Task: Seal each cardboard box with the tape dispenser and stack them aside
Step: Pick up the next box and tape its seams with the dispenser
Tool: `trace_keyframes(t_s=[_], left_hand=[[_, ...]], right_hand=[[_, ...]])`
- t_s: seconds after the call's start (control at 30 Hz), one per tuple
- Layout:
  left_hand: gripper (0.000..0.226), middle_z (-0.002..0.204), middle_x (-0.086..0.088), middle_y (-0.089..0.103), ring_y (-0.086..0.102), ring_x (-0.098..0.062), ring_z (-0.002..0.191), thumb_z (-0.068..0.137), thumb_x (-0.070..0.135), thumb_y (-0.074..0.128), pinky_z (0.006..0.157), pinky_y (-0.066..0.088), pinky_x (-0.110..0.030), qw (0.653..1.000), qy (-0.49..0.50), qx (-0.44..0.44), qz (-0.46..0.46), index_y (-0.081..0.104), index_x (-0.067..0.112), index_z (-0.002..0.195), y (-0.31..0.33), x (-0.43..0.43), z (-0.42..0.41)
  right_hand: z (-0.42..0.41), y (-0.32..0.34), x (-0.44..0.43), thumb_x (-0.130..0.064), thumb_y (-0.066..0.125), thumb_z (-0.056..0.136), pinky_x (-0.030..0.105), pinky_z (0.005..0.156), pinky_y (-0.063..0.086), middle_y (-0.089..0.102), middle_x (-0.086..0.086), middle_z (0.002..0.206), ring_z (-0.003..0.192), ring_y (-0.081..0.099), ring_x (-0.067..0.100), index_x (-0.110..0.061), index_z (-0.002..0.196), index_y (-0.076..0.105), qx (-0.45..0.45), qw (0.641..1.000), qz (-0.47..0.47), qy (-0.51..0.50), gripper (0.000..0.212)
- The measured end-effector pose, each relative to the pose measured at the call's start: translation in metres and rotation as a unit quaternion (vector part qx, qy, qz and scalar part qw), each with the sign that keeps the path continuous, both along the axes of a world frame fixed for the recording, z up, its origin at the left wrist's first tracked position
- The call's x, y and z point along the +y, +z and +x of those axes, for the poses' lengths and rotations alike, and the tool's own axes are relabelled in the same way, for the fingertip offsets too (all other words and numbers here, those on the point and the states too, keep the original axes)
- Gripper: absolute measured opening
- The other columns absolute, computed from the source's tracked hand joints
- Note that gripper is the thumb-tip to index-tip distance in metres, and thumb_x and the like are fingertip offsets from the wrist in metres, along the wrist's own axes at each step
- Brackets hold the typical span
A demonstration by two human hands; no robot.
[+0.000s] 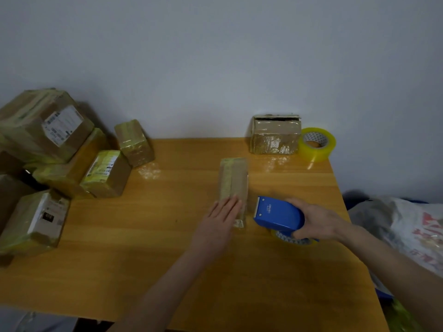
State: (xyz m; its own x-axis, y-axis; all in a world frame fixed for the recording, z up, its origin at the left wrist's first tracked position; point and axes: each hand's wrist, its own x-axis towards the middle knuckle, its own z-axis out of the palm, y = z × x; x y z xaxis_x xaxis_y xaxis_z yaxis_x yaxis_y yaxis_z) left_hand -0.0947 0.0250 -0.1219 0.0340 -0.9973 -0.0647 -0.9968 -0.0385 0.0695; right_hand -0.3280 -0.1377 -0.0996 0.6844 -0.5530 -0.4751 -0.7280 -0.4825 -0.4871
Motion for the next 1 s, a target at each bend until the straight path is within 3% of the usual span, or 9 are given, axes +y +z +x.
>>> trace_keyframes(t_s=[0.13,0.2,0.3,0.43,0.63,0.93,1.0], left_hand=[[0.068,0.151,0.007,-0.025,-0.026,-0.006,0.136,0.101,0.020,0.031,0.113,-0.018,-0.027,1.000,-0.010,-0.013,0.008,-0.023,0.025,0.142,0.005,-0.002,-0.002],[0.069,0.150,0.008,-0.026,-0.028,-0.004,0.134,0.101,0.019,0.032,0.111,-0.020,-0.025,1.000,-0.009,-0.015,0.011,-0.023,0.025,0.141,0.007,-0.003,-0.003],[0.069,0.149,0.010,-0.026,-0.028,-0.003,0.133,0.100,0.021,0.034,0.104,-0.028,-0.020,1.000,-0.007,0.001,0.010,-0.021,0.025,0.142,0.012,-0.002,-0.001],[0.068,0.150,0.010,-0.023,-0.024,-0.001,0.136,0.100,0.023,0.034,0.109,-0.022,-0.021,1.000,-0.007,0.001,0.008,-0.015,0.023,0.148,0.013,-0.003,-0.001],[0.070,0.152,0.014,-0.018,-0.020,-0.002,0.140,0.099,0.020,0.039,0.110,-0.022,-0.020,0.999,0.003,0.038,0.002,-0.010,0.029,0.148,0.012,-0.003,-0.003],[0.071,0.154,0.012,-0.016,-0.020,-0.003,0.140,0.099,0.015,0.040,0.116,-0.014,-0.024,0.998,-0.013,0.060,-0.023,-0.012,0.032,0.144,0.011,0.000,-0.002],[0.071,0.153,0.013,-0.017,-0.023,-0.003,0.138,0.098,0.014,0.040,0.113,-0.018,-0.021,0.998,-0.017,0.063,-0.025,-0.011,0.032,0.144,0.010,0.002,-0.003]], right_hand=[[-0.019,0.000,-0.005,-0.031,0.075,0.068,0.023,0.059,0.053,0.057,-0.014,0.099,0.080,0.062,0.007,-0.050,0.132,0.027,-0.027,0.999,0.014,-0.016,0.082],[-0.022,0.001,-0.006,-0.031,0.075,0.068,0.020,0.060,0.050,0.056,-0.017,0.101,0.082,0.060,0.004,-0.054,0.128,0.025,-0.036,0.999,0.013,-0.013,0.082],[-0.025,0.001,-0.006,-0.036,0.074,0.070,0.021,0.065,0.050,0.056,-0.018,0.101,0.085,0.059,0.002,-0.052,0.130,0.026,-0.037,0.999,0.008,0.009,0.079],[-0.038,0.003,-0.009,-0.056,0.068,0.071,0.028,0.073,0.053,0.057,-0.017,0.105,0.092,0.058,0.006,-0.045,0.135,0.028,0.029,0.996,-0.068,0.049,0.075],[0.003,0.006,-0.001,-0.049,0.064,0.072,0.024,0.054,0.045,0.057,-0.012,0.081,0.070,0.056,0.007,-0.041,0.118,0.037,0.105,0.985,-0.109,0.086,0.054],[0.060,0.020,-0.016,-0.048,0.068,0.062,0.031,0.062,0.050,0.060,-0.009,0.089,0.082,0.059,0.017,-0.036,0.110,0.044,0.178,0.970,-0.083,0.141,0.055],[0.072,0.023,-0.017,-0.048,0.070,0.060,0.029,0.057,0.048,0.062,-0.007,0.089,0.082,0.061,0.017,-0.031,0.107,0.052,0.216,0.958,-0.107,0.154,0.053]])
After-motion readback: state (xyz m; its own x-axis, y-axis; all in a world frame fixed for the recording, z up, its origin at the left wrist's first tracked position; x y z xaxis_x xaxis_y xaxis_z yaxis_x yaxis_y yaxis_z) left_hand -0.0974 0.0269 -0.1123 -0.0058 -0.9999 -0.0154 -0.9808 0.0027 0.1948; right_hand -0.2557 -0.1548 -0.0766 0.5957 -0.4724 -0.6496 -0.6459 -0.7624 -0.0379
